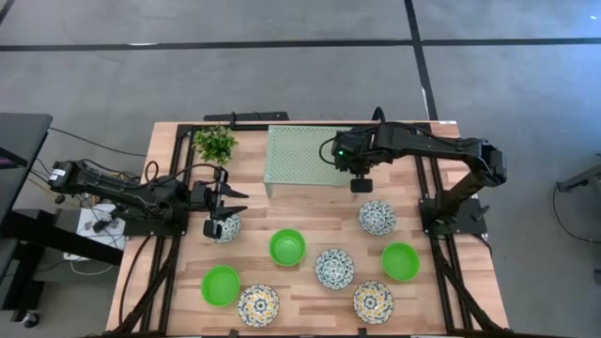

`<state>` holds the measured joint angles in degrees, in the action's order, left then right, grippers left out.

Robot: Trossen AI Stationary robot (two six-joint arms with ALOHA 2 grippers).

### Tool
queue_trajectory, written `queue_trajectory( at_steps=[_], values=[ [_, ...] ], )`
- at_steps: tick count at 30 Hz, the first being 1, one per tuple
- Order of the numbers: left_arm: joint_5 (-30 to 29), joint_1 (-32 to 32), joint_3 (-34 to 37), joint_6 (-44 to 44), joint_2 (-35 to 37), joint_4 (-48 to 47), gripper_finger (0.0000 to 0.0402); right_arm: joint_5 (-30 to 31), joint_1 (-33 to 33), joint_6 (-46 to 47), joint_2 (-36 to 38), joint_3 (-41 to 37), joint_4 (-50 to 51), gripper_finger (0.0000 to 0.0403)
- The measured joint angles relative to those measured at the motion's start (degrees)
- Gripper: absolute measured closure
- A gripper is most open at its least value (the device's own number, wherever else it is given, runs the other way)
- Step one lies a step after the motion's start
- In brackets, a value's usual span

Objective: Pick & Place Mini bowls
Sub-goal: Put the top yellow bowl on the shelf

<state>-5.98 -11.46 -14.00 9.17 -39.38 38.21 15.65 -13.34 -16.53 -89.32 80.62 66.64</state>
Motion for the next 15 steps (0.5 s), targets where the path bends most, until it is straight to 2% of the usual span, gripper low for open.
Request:
queue_trajectory(
  at_steps=[5, 12, 15],
  values=[
    [0.00, 0.00, 0.00, 0.00, 0.00, 0.01, 0.0270, 1.18, 0.04, 2.87, 0.00, 0.00, -0.02, 0.0363],
    [0.00, 0.00, 0.00, 0.00, 0.00, 0.25, 0.0270, 2.27, 0.99, 4.43, 0.00, 0.00, -0.49, 0.0331],
    [0.00, 0.00, 0.00, 0.00, 0.00, 0.45, 0.0270, 5.00, 2.60, 3.77, 0.00, 0.04, -1.46, 0.0318]
  ],
)
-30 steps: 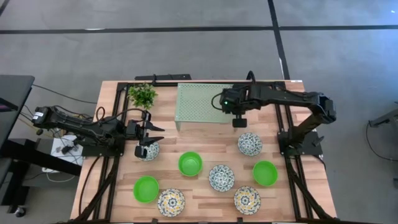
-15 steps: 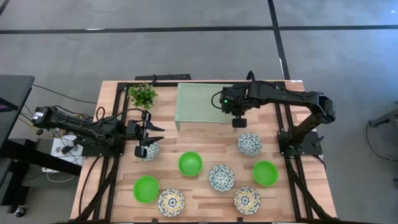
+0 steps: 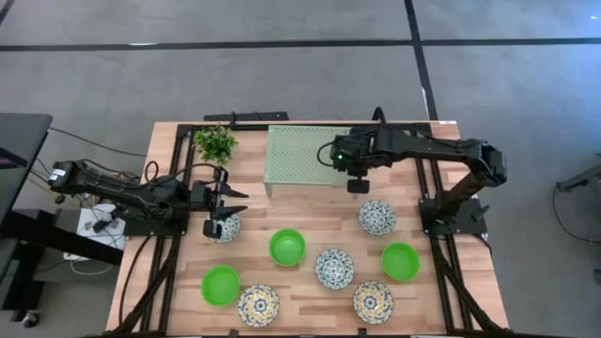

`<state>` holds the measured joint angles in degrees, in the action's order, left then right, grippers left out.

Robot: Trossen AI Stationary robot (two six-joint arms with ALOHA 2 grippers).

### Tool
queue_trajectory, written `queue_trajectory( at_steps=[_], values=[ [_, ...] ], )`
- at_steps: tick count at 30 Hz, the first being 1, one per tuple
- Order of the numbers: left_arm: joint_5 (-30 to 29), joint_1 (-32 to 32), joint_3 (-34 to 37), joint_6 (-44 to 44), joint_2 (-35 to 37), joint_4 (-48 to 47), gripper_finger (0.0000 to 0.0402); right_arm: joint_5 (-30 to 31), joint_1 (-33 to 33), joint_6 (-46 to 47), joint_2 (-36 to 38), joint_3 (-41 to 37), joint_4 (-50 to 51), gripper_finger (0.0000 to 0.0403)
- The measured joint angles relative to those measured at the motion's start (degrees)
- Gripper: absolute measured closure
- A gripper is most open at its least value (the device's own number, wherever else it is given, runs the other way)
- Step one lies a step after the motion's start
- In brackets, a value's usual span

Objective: Pick & Place Mini bowls
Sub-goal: Put the top yellow bowl on the shelf, then put the top left blue bowl on the shelf

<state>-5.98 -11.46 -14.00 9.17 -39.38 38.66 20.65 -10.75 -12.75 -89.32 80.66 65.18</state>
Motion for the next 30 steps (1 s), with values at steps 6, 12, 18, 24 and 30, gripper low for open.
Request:
queue_trajectory(
  at_steps=[6, 12, 18, 24, 30],
  values=[
    [0.00, -0.01, 0.00, -0.02, 0.00, 1.02, 0.0270, 2.92, 3.24, 0.79, 0.03, 4.05, 2.43, 0.0285],
    [0.00, 0.00, 0.00, -0.02, 0.00, 1.29, 0.0270, -2.23, 8.98, 11.86, 0.03, 11.87, 8.60, 0.0259],
    [0.00, -0.01, 0.00, -0.44, 0.00, 1.29, 0.0270, -4.59, 16.70, 23.20, 0.09, 16.29, 14.71, 0.0253],
    [0.02, -0.01, 0.00, -1.04, 0.00, 1.29, 0.0270, -10.18, 24.93, 35.81, 0.07, 12.79, 21.47, 0.0265],
    [0.17, -0.15, -0.02, -3.45, -0.40, -0.57, 0.0270, -13.08, 32.65, 44.38, 0.50, 3.75, 20.00, 0.0279]
  ],
)
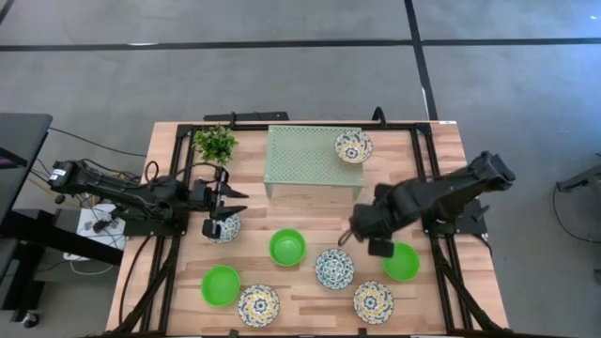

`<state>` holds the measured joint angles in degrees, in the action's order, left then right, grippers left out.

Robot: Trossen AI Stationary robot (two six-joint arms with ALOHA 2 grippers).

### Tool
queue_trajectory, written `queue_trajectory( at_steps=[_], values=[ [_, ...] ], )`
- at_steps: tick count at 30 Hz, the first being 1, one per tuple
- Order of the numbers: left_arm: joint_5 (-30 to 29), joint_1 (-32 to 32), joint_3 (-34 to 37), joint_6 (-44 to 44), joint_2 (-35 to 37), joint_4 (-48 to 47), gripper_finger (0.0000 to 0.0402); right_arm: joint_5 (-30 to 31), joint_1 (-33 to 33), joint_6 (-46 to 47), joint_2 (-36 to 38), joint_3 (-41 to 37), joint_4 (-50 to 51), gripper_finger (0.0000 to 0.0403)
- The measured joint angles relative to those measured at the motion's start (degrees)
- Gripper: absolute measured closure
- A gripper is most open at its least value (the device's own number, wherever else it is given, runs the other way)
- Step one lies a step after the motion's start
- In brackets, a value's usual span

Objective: Pick & Place Mini bowls
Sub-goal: Put the top left blue bowl on the shelf

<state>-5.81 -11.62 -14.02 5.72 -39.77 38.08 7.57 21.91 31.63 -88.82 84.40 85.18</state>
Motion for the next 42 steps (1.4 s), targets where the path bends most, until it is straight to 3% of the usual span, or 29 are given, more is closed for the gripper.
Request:
queue_trajectory(
  at_steps=[6, 13, 16, 21, 24, 27, 31, 36, 42],
  values=[
    [0.05, 0.00, -1.06, 0.82, -4.65, -0.75, 0.0270, -5.42, 4.63, 2.15, 0.00, -8.60, -7.00, 0.0289],
    [0.05, 0.00, -9.45, 0.27, -13.82, -4.75, 0.0270, -5.85, 6.71, 5.54, 1.20, -13.47, -8.39, 0.0296],
    [-0.27, 0.02, -15.74, 0.32, -15.92, -15.00, 0.0270, -5.84, 7.14, 5.52, 4.34, -16.43, -13.36, 0.0296],
    [-3.39, 0.02, -26.30, -3.13, -16.13, -42.33, 0.0270, -0.90, 8.15, 5.12, 12.18, -24.61, -25.13, 0.0296],
    [-3.51, 0.02, -29.96, -15.05, -15.95, -58.08, 0.0270, 8.53, 8.63, 8.53, 16.00, -29.40, -31.80, 0.0296],
    [2.84, 0.02, -30.29, -30.11, -16.02, -71.96, 0.0270, 16.92, 9.04, 11.49, 17.95, -33.95, -39.89, 0.0296],
    [11.05, -1.76, -30.27, -43.45, -17.49, -87.26, 0.0270, 17.07, 9.29, 10.07, 18.14, -38.38, -49.78, 0.0296],
    [11.05, -3.10, -30.25, -46.73, -20.23, -89.80, 0.0270, 18.16, 9.13, 9.67, 15.82, -40.59, -56.99, 0.0296],
    [11.21, -5.65, -30.25, -47.00, -25.87, -89.65, 0.0270, 14.74, 7.54, 8.48, 15.00, -40.40, -57.65, 0.0296]
  ],
)
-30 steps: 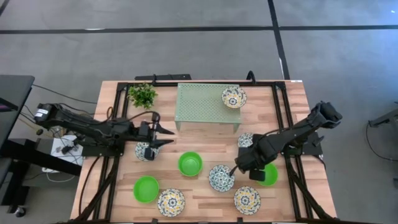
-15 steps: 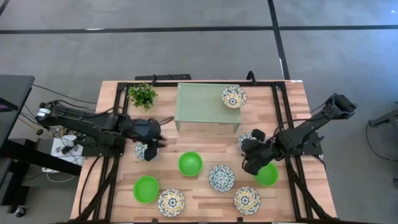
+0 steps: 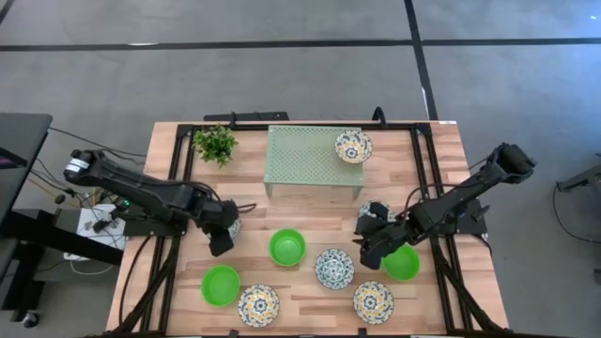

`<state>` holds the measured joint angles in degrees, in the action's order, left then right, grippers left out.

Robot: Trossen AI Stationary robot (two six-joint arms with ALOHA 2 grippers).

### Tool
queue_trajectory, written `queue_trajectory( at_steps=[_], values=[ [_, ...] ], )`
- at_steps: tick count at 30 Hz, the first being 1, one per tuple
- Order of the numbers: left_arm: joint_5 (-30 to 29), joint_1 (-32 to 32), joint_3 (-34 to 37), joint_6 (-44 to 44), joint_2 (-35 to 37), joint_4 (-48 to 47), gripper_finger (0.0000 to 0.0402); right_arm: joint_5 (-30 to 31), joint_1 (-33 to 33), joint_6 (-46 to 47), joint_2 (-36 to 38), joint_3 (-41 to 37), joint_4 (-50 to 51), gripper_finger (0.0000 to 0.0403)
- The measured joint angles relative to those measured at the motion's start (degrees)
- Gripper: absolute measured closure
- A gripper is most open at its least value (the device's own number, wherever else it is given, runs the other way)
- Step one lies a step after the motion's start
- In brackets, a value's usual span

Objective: Pick & Place Mini bowls
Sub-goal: Put the top left blue bowl on the shelf

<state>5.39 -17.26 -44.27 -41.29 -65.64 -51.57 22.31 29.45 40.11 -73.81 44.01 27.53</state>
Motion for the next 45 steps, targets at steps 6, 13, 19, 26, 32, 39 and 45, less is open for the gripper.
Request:
queue_trajectory(
  at_steps=[6, 13, 19, 26, 32, 39, 45],
  values=[
    [-5.22, -2.81, 0.02, 0.04, -6.94, -0.02, 0.0270, -2.64, -2.21, -1.56, 0.47, 0.07, -0.37, 0.0296],
    [-10.81, -4.77, 0.02, -0.13, -11.39, 0.22, 0.0270, -6.67, -5.14, -5.62, 0.47, 0.07, -0.37, 0.0296],
    [-10.93, -5.28, 0.04, -0.83, -10.14, 0.22, 0.0270, -8.91, -7.48, -6.22, 0.47, 0.07, -0.37, 0.0296],
    [-10.77, -5.28, 0.04, -5.84, -3.90, 0.63, 0.0270, -9.00, -9.50, -6.23, 0.47, 0.07, -0.35, 0.0296],
    [-10.66, -5.35, 0.88, -6.15, -5.61, 1.91, 0.0270, -9.01, -9.75, -6.20, 0.45, 0.07, 0.22, 0.0296],
    [-7.89, -7.79, 1.29, -6.17, -10.50, 2.31, 0.0270, -9.07, -9.18, -6.20, 0.45, 0.07, 0.48, 0.0296],
    [-7.94, -8.08, 1.29, -5.70, -11.23, 2.29, 0.0270, -9.05, -9.20, -6.18, 0.45, 0.07, 0.30, 0.0296]
  ],
)
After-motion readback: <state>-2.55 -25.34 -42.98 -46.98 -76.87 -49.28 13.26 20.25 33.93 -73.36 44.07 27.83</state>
